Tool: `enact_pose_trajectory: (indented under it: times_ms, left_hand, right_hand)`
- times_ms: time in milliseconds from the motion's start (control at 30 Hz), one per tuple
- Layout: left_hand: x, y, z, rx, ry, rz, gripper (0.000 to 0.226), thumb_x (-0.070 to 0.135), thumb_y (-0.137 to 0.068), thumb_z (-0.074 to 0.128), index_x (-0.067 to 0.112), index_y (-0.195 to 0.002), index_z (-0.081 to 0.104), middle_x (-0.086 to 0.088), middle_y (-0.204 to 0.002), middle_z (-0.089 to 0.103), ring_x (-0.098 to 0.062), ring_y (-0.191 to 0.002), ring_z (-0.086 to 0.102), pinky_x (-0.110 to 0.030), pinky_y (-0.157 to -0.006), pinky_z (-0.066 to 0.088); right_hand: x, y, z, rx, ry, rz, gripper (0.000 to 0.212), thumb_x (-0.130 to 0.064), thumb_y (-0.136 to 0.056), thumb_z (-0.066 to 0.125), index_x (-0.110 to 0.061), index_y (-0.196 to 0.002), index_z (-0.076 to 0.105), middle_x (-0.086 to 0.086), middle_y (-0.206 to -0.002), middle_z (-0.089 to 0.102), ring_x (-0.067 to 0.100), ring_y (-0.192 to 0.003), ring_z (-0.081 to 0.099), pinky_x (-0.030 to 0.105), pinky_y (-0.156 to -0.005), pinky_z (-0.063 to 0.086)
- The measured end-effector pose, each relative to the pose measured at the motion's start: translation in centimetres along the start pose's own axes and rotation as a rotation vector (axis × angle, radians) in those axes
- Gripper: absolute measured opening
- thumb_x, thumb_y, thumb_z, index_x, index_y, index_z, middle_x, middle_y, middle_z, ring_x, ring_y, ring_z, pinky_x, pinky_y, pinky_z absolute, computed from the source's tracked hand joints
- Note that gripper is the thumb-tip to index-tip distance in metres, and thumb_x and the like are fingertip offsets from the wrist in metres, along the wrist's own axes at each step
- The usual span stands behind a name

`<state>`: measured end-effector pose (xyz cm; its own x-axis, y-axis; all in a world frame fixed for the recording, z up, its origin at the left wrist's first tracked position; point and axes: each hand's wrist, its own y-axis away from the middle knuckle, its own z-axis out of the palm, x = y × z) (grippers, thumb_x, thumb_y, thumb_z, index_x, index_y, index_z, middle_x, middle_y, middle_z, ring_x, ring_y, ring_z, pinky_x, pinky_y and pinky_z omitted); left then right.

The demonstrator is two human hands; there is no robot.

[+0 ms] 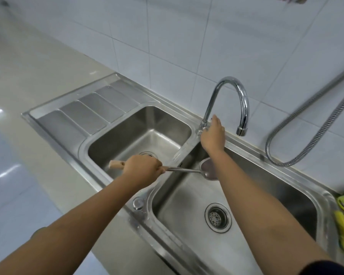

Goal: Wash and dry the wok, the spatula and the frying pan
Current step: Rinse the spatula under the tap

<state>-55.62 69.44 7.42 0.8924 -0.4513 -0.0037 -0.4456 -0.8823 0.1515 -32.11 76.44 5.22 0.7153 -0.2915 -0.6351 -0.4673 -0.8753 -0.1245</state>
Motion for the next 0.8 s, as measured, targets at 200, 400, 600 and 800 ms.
enact_pose_trajectory:
  times_ms: [200, 400, 600, 800]
  left_hand:
    - [1.3, -1.2, -0.5, -0.012, -0.005, 0.056, 0.039, 0.055, -0.096, 0.037, 0.032, -0.098, 0.068, 0.008, -0.085, 0.065, -0.011, -0.07, 0.053, -0.025, -0.049, 0.027]
    - [1.7, -1.4, -0.7, -0.007, -0.037, 0.072, 0.04, 0.054, -0.096, 0.036, 0.032, -0.102, 0.068, 0.008, -0.091, 0.067, -0.014, -0.079, 0.058, -0.028, -0.058, 0.034]
    - [1.5, -1.2, -0.6, -0.033, -0.027, 0.071, 0.041, 0.056, -0.096, 0.035, 0.032, -0.099, 0.069, 0.007, -0.088, 0.066, -0.014, -0.078, 0.061, -0.027, -0.056, 0.038]
    - [1.2, -0.9, -0.3, -0.007, -0.037, 0.071, 0.038, 0.054, -0.097, 0.037, 0.031, -0.099, 0.068, 0.007, -0.084, 0.065, -0.012, -0.07, 0.055, -0.026, -0.055, 0.036]
  right_hand:
    - [0.7, 2.2, 1.6, -0.001, 0.137, -0.114, 0.061, -0.006, -0.094, 0.041, -0.012, -0.152, 0.022, 0.005, -0.158, 0.026, 0.026, -0.142, 0.026, 0.043, -0.115, 0.024]
    - [0.8, 2.4, 1.5, -0.074, 0.303, -0.114, 0.076, -0.01, -0.093, 0.044, -0.014, -0.155, 0.0, 0.003, -0.163, -0.001, 0.026, -0.148, 0.011, 0.046, -0.119, 0.012]
    - [1.1, 1.1, 0.8, -0.11, 0.477, -0.077, 0.079, -0.021, -0.098, 0.042, -0.015, -0.152, -0.017, 0.003, -0.159, -0.022, 0.028, -0.149, -0.007, 0.053, -0.117, 0.001]
    - [0.9, -0.3, -0.9, -0.153, 0.458, -0.002, 0.085, -0.021, -0.098, 0.047, -0.017, -0.151, -0.019, 0.0, -0.158, -0.025, 0.026, -0.149, -0.009, 0.048, -0.117, 0.012]
